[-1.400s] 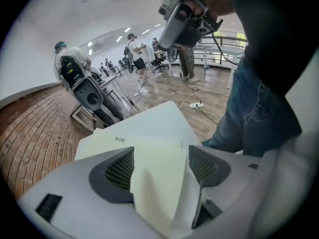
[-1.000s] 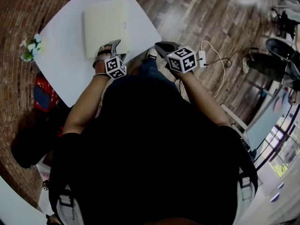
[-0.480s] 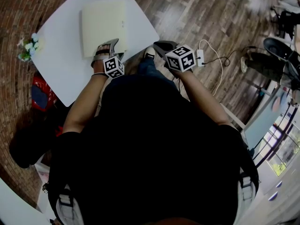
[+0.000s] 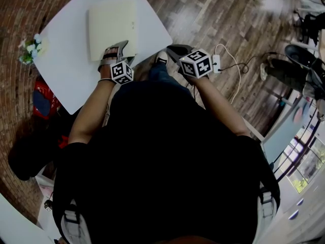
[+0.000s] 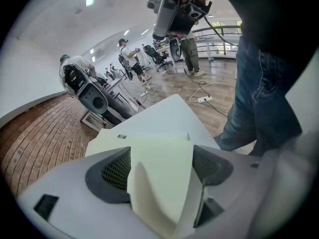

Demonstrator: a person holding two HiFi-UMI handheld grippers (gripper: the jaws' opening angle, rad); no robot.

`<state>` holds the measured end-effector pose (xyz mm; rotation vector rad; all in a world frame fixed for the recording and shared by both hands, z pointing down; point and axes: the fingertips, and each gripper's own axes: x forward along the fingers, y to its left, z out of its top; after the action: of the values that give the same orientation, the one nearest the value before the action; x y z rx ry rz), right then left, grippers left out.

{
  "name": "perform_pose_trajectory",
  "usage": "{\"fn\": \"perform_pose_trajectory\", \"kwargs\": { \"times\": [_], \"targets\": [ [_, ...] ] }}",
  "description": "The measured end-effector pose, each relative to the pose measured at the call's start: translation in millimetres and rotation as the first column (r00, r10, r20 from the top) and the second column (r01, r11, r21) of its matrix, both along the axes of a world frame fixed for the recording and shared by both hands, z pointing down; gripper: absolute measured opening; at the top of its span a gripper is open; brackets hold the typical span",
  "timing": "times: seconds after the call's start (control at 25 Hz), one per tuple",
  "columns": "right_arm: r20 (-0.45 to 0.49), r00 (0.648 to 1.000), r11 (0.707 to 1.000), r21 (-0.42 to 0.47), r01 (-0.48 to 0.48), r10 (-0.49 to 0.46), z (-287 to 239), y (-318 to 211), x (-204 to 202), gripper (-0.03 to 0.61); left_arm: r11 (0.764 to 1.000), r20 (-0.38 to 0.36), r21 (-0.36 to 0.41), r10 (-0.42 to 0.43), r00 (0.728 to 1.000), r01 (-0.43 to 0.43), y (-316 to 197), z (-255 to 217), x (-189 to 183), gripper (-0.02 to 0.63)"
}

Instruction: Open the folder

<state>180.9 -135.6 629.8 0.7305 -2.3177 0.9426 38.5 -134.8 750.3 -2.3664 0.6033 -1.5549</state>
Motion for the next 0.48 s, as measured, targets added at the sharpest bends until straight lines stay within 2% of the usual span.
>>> {"fn": "perform_pose_trajectory", "kwargs": {
  "times": [0.48],
  "targets": [
    [0.005, 1.0, 1.0, 0.007, 0.018, -0.018, -1.1, 1.1, -7.7, 0.023, 1.0, -0.055, -0.01, -0.012, 0.998, 0.012, 7.0, -7.8, 2.5, 0.303]
  ]
}}
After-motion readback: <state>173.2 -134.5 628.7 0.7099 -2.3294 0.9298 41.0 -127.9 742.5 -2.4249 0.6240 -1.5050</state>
